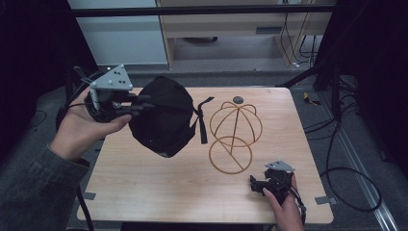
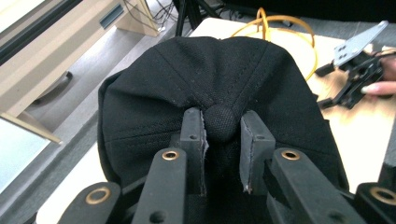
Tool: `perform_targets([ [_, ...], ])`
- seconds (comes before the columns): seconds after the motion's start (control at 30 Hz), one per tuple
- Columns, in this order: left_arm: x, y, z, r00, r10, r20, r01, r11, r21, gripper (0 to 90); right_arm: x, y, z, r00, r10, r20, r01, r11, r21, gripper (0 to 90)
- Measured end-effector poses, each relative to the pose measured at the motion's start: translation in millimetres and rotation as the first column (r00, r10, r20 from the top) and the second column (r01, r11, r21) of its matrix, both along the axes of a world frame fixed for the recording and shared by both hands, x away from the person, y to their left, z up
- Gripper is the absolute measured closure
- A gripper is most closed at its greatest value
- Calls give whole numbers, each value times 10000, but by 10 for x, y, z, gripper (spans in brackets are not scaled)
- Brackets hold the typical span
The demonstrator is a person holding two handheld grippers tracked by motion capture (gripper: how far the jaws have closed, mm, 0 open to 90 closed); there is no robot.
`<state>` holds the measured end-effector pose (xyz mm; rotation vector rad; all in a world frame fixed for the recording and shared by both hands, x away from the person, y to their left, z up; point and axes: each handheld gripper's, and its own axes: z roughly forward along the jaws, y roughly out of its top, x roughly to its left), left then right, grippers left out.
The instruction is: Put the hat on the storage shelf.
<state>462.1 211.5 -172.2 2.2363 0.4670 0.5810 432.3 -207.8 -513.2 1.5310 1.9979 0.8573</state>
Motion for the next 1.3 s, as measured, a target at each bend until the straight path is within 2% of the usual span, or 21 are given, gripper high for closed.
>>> perform_targets([
  [0.13, -15, -59, 123, 9997, -24, 234, 24, 10000, 9, 738, 2, -3, -2, 10000, 24, 24, -24, 10000, -32, 3],
  [0.3, -9, -166, 202, 9994, -101, 346, 96, 9999, 135, 739, 2, -3, -2, 10000, 23, 23, -22, 10000, -31, 3],
  [0.43, 0, -257, 235, 9988, -252, 427, 239, 9992, 309, 740, 2, -3, -1, 10000, 23, 20, -23, 10000, -31, 3],
  [0.67, 28, -345, 285, 9987, -239, 449, 225, 9993, 308, 740, 2, -2, -3, 10000, 21, 25, -21, 10000, -8, 3],
  [0.93, 81, -490, 309, 9987, -264, 440, 243, 9985, 487, 740, 1, 0, -3, 10000, 9, 13, -9, 10000, 6, 3],
  [1.13, 89, -604, 349, 9977, -356, 573, 321, 9977, 598, 740, 1, 1, -3, 10000, -7, 10, 7, 10000, 2, 3],
  [1.23, 76, -683, 376, 9969, -365, 697, 328, 9980, 534, 740, 2, -1, -3, 10000, 9, 29, -9, 10000, -4, 3],
  [1.3, 78, -770, 383, 9966, -487, 669, 445, 9970, 633, 740, 2, 1, -3, 10000, -6, 15, 6, 10000, 1, 3],
])
